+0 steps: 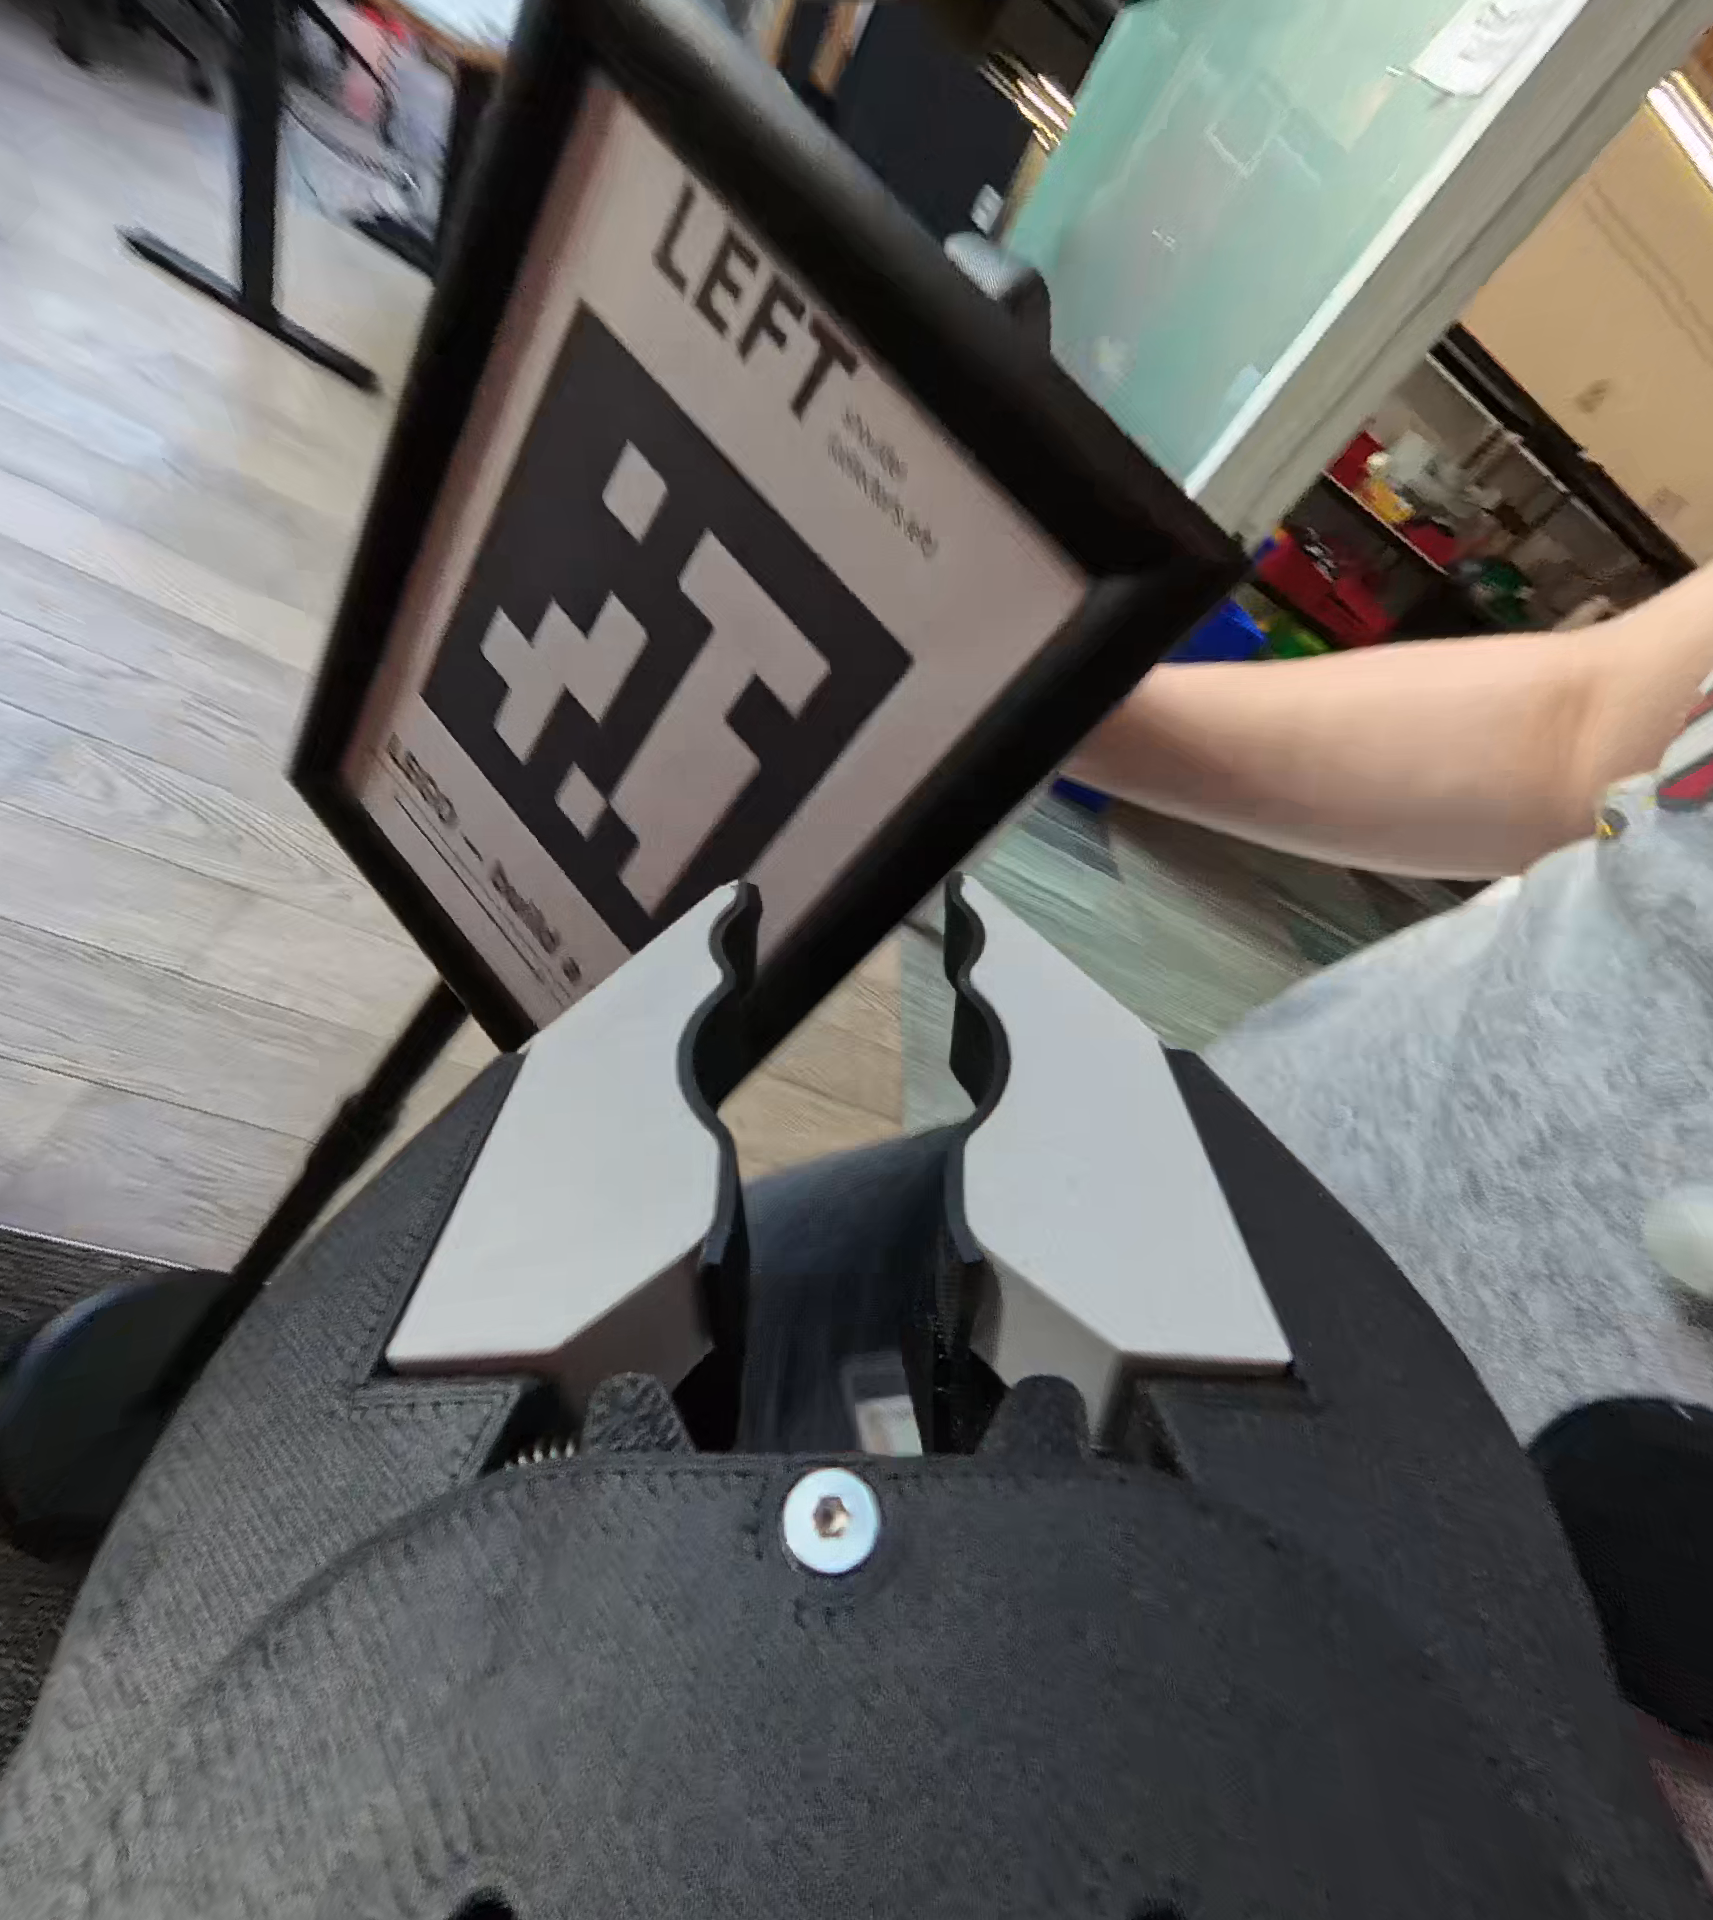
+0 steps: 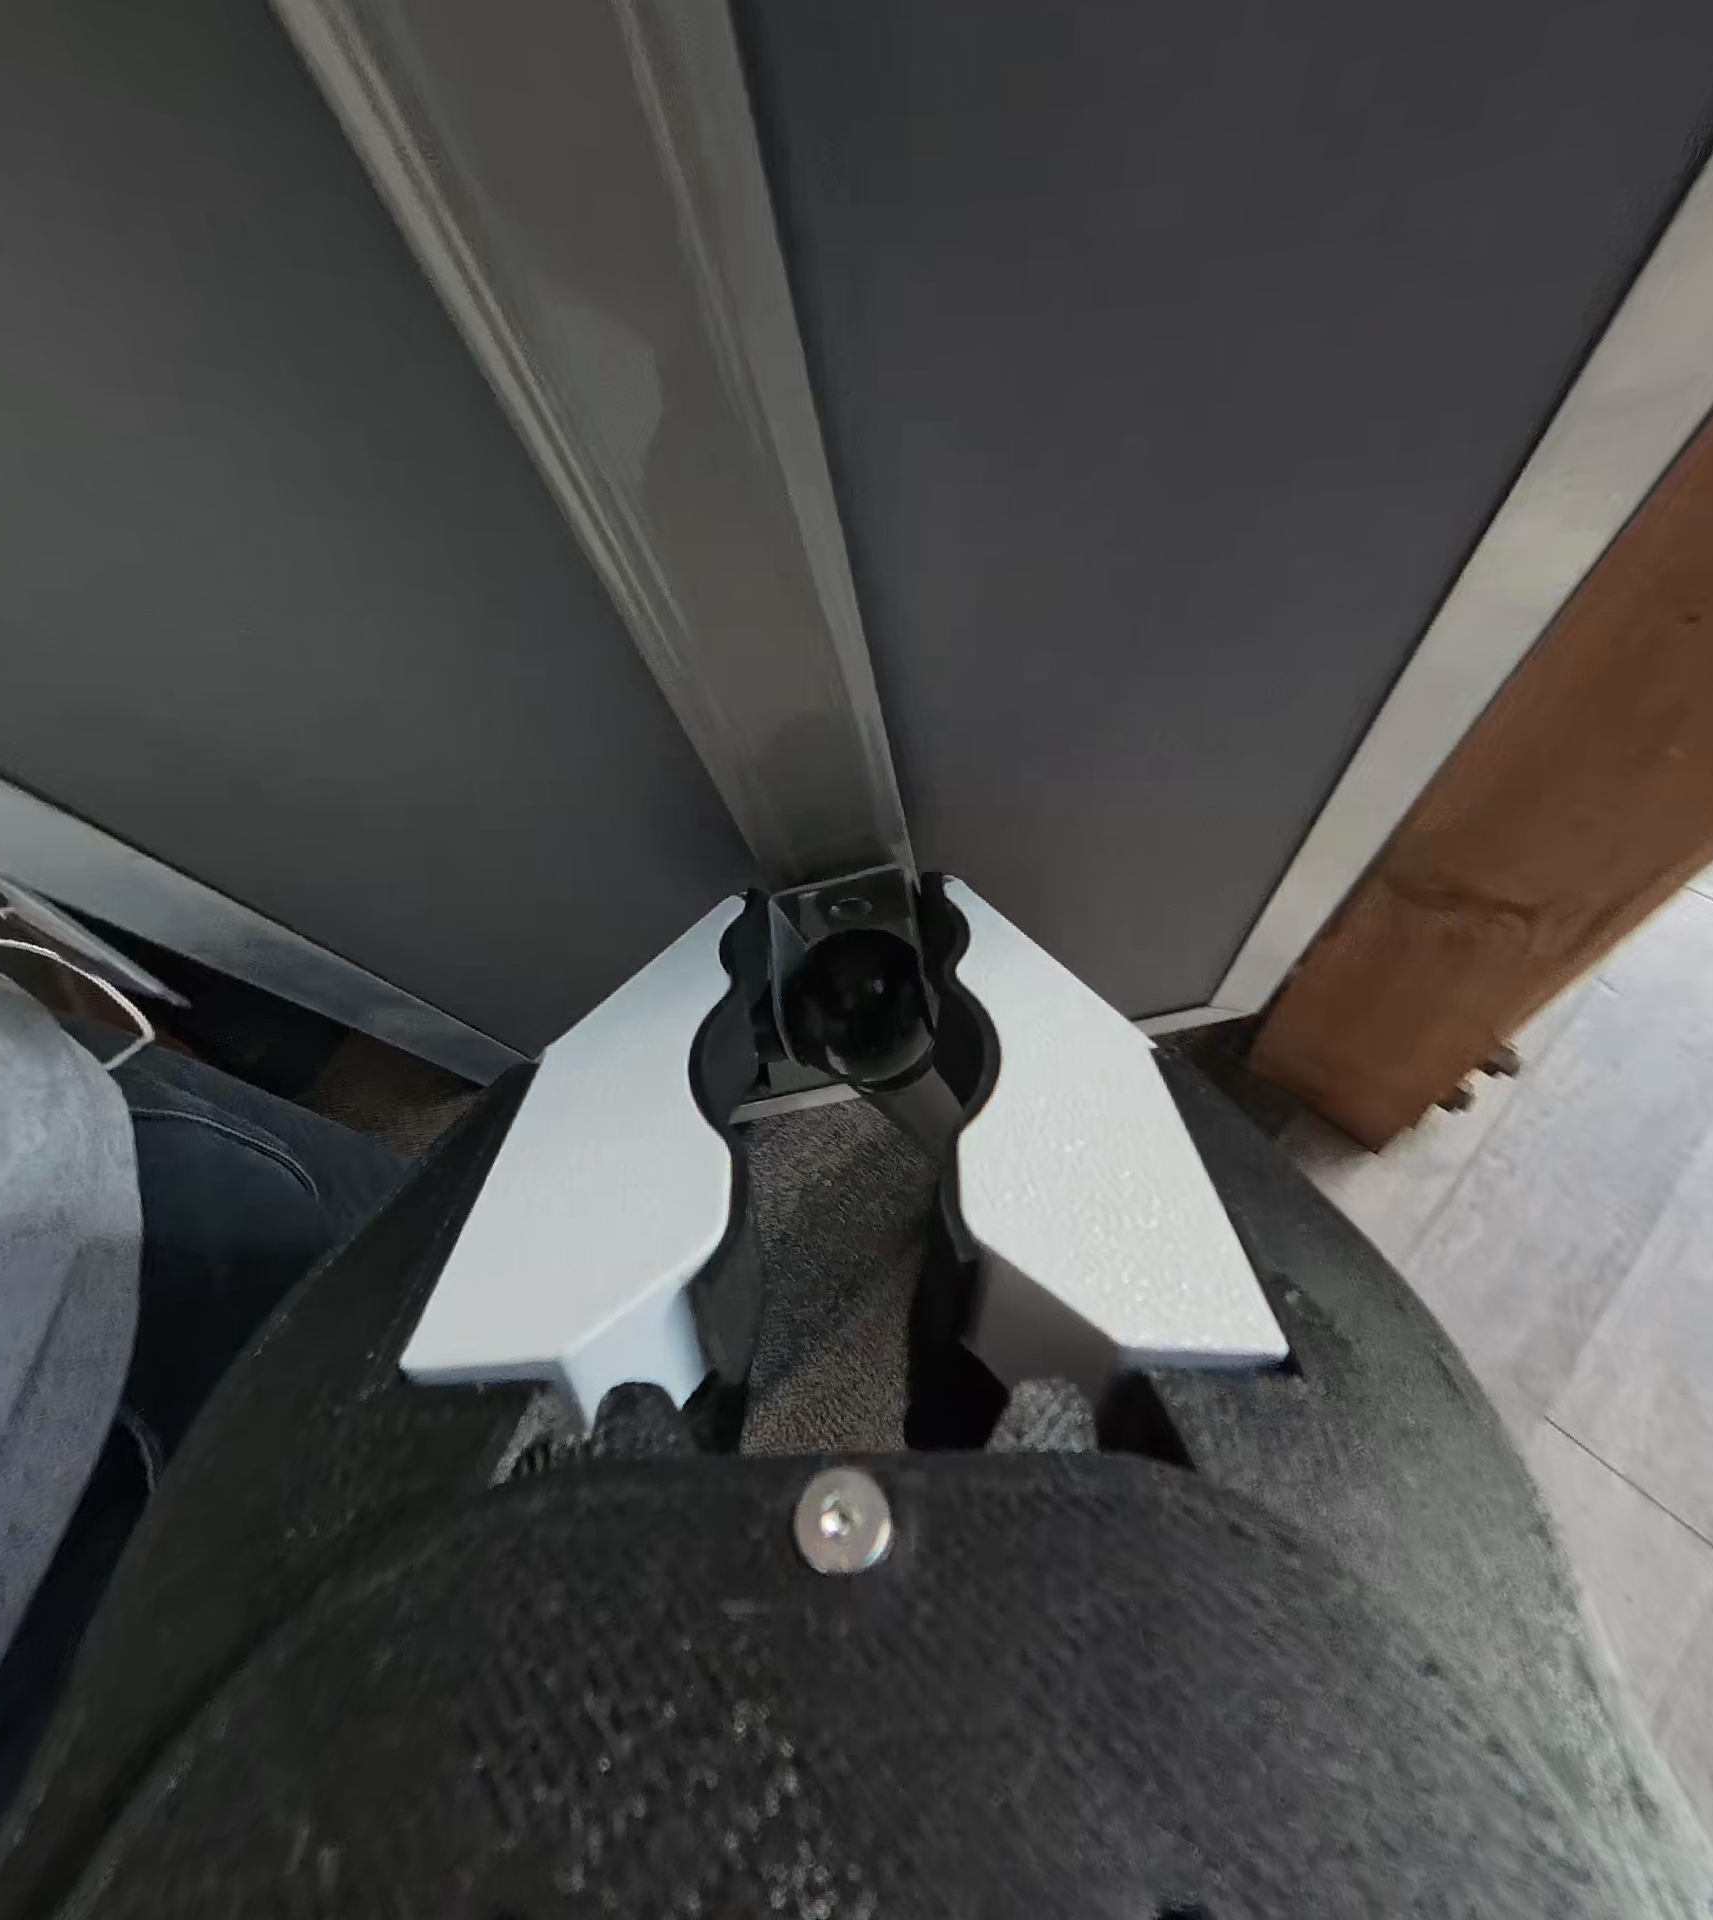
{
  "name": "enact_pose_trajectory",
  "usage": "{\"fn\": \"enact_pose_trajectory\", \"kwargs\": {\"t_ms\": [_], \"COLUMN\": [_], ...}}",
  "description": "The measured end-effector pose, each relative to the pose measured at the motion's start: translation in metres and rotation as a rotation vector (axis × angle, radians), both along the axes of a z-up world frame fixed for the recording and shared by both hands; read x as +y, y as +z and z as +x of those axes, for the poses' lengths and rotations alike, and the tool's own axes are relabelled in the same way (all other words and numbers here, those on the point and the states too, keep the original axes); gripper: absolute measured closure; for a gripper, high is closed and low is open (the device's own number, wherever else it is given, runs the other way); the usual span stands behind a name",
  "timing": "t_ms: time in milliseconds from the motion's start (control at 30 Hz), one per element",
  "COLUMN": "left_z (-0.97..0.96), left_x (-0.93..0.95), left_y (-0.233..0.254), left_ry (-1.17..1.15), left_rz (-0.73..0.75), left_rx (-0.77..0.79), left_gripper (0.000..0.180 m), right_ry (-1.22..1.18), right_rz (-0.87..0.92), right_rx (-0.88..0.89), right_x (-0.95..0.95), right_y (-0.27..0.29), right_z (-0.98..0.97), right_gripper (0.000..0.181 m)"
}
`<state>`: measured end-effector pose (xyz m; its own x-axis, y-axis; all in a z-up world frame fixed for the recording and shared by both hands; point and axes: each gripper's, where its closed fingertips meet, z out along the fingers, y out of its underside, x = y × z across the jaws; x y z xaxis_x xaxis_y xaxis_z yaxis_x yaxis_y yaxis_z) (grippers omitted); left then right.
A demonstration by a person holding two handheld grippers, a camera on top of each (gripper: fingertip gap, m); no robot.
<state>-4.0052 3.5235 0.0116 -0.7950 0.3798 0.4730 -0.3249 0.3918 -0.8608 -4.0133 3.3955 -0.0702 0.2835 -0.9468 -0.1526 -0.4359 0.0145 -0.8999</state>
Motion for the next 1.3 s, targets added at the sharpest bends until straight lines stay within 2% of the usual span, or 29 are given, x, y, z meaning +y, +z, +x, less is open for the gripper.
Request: {"fn": "enact_pose_trajectory", "kwargs": {"t_ms": [67, 133, 200, 267, 367, 433, 567, 600, 633, 700, 767, 867, 933, 967, 1000, 1133, 1200, 1300], "left_z": [0.023, 0.036, 0.061, 0.084, 0.111, 0.124, 0.125, 0.121, 0.113, 0.104, 0.103, 0.112, 0.122, 0.129, 0.137, 0.145, 0.137, 0.145], "left_x": [-0.026, -0.049, -0.066, -0.068, -0.059, -0.050, -0.029, -0.026, -0.025, -0.025, -0.027, -0.038, -0.047, -0.052, -0.056, -0.072, -0.081, -0.087], "left_y": [0.024, 0.033, 0.029, 0.035, 0.032, 0.040, 0.054, 0.056, 0.057, 0.049, 0.045, 0.035, 0.026, 0.023, 0.020, 0.017, 0.013, 0.008], "left_ry": [0.107, 0.112, 0.211, 0.319, 0.462, 0.555, 0.724, 0.740, 0.730, 0.721, 0.728, 0.715, 0.684, 0.678, 0.676, 0.646, 0.601, 0.676], "left_rz": [-0.117, -0.108, -0.016, -0.022, -0.001, -0.038, -0.136, -0.163, -0.176, -0.150, -0.160, -0.168, -0.148, -0.130, -0.116, -0.067, -0.034, -0.007], "left_rx": [-0.027, 0.003, 0.032, 0.056, 0.034, 0.091, 0.146, 0.129, 0.114, 0.098, 0.101, 0.074, 0.024, 0.008, -0.009, -0.033, -0.070, -0.233], "left_gripper": [0.139, 0.132, 0.154, 0.166, 0.152, 0.145, 0.147, 0.146, 0.129, 0.125, 0.122, 0.118, 0.122, 0.118, 0.119, 0.126, 0.147, 0.159], "right_ry": [0.072, 0.102, 0.143, 0.142, 0.110, 0.125, 0.168, 0.176, 0.184, 0.190, 0.205, 0.213, 0.203, 0.202, 0.213, 0.276, 0.320, 0.474], "right_rz": [0.039, 0.038, 0.019, 0.038, 0.134, 0.186, 0.239, 0.255, 0.280, 0.361, 0.403, 0.312, 0.245, 0.205, 0.180, 0.221, 0.187, 0.120], "right_rx": [-0.022, -0.041, -0.023, -0.008, 0.000, 0.019, 0.077, 0.067, 0.047, -0.002, -0.070, -0.149, -0.159, -0.147, -0.117, 0.087, 0.087, 0.128], "right_x": [0.014, 0.022, 0.021, 0.011, -0.006, -0.011, -0.005, -0.004, -0.003, -0.002, -0.005, -0.016, -0.025, -0.028, -0.030, -0.029, -0.030, -0.024], "right_y": [0.001, 0.001, -0.001, -0.002, -0.006, -0.007, -0.009, -0.007, -0.006, 0.000, 0.005, 0.002, -0.004, -0.009, -0.018, -0.049, -0.049, -0.061], "right_z": [0.032, 0.066, 0.095, 0.119, 0.144, 0.153, 0.163, 0.164, 0.167, 0.171, 0.173, 0.174, 0.172, 0.172, 0.170, 0.160, 0.156, 0.145], "right_gripper": [0.151, 0.151, 0.151, 0.151, 0.151, 0.151, 0.151, 0.150, 0.144, 0.134, 0.133, 0.131, 0.131, 0.130, 0.122, 0.122, 0.123, 0.125]}}
